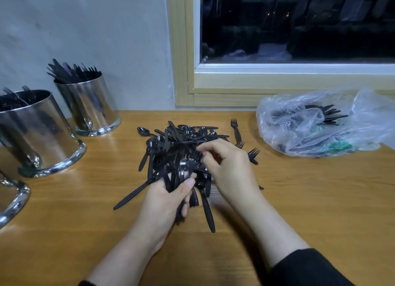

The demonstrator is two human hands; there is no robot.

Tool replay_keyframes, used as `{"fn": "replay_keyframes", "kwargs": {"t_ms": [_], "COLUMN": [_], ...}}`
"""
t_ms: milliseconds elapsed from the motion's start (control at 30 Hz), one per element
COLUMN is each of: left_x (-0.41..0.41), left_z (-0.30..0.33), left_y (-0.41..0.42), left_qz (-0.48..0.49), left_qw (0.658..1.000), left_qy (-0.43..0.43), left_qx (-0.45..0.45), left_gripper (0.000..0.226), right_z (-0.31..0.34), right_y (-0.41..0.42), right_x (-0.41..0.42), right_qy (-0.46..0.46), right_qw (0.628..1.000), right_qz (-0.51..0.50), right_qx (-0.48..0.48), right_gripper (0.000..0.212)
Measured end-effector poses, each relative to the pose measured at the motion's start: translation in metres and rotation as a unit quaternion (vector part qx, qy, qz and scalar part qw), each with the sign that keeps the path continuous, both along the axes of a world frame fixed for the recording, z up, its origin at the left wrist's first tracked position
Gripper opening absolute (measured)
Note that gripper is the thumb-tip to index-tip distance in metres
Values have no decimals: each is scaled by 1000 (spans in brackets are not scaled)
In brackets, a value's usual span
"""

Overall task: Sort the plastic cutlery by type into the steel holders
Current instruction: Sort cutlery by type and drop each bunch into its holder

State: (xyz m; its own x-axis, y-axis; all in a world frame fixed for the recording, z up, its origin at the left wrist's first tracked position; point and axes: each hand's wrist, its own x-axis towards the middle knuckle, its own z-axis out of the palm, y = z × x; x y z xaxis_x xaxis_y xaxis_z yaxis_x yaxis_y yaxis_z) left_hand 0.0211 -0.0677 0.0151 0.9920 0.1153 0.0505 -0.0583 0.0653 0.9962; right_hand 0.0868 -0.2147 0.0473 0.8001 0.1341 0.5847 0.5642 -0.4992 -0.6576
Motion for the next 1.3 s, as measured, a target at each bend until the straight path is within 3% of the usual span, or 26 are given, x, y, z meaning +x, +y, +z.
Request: {"fn": "replay_keyframes", "kwargs": {"t_ms": [67,200,300,433,667,833,933,1167,1300], "left_x": [3,4,4,4,4,3,1,-1,-1], "left_z": [-3,-8,-10,-11,-11,-7,-3,2,4], "left_y": [2,5,5,6,7,5,4,3,2], "left_qz": [7,12,13,15,21,21,11,11,14], "left_qw": [1000,1000,1000,999,999,999,1000,1000,1000], "left_qy": [-3,-8,-5,-12,-6,-3,-11,-8,-8], "left_qx": [4,-10,-27,-28,-30,-27,-9,-7,-6], "left_gripper": [49,31,25,24,23,24,40,48,45], "right_z": [1,-9,-17,-21,-22,-18,-10,-6,-2], "right_y": [-18,-71,-90,-87,-89,-89,-87,-91,-93], "right_x": [11,38,44,48,49,49,46,42,40], "right_qy": [18,143,210,229,237,166,104,60,-15], "right_qw": [999,965,940,927,946,964,969,973,965], "right_qz": [-45,-185,-190,-172,-179,-207,-218,-213,-232], "right_qx": [2,-117,-191,-241,-127,-15,43,69,121], "right_gripper": [18,26,39,38,24,13,15,13,15]}}
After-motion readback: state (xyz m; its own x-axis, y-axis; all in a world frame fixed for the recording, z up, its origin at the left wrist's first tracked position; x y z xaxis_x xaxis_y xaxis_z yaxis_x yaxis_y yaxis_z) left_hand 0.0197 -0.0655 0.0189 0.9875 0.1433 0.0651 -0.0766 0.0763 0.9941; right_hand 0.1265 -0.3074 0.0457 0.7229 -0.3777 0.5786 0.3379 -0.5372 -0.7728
